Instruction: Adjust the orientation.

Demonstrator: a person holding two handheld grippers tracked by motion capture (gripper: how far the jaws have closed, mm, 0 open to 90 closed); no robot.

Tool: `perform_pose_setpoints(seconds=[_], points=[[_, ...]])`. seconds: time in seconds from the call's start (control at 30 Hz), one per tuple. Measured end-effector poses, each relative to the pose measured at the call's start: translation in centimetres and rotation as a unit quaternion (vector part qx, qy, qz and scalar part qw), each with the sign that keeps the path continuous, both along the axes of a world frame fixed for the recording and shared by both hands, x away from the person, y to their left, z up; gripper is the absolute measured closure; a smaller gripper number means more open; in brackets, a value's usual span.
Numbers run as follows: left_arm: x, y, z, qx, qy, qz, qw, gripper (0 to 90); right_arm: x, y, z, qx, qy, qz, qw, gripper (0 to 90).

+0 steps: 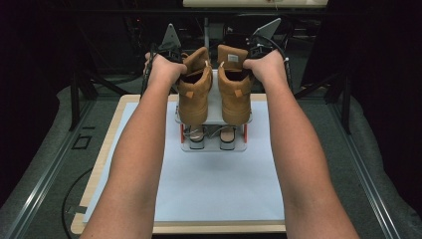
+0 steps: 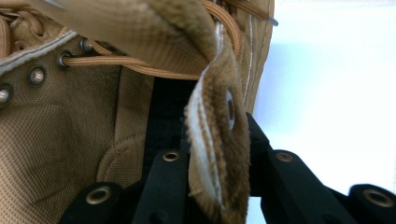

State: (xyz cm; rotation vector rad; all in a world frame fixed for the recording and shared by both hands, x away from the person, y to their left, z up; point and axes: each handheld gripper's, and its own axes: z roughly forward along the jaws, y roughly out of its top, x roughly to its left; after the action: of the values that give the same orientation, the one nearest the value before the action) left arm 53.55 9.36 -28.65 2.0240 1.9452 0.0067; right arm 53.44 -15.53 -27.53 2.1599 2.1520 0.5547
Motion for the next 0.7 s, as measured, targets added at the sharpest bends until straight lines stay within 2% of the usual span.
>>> perform_pose_setpoints(seconds=[0.1, 0.27, 0.7], points=[[0.1, -0.22, 0.14, 0.004, 0.002, -0.006, 1.0, 81.4, -0.06, 0.26, 0.08, -0.007, -0.012, 0.003, 0.9999, 75.0], [0.17, -0.73, 0.33, 0.017, 0.001, -0.009, 0.9998, 79.5, -0.07, 0.48, 0.18, -0.022, -0.009, 0.01, 0.9997, 74.4], [-0.06, -0.69, 0.72, 0.019, -0.018, -0.019, 0.9995, 73.6, -0.28, 0.35, 0.95, -0.02, -0.014, 0.015, 0.9996, 70.1]])
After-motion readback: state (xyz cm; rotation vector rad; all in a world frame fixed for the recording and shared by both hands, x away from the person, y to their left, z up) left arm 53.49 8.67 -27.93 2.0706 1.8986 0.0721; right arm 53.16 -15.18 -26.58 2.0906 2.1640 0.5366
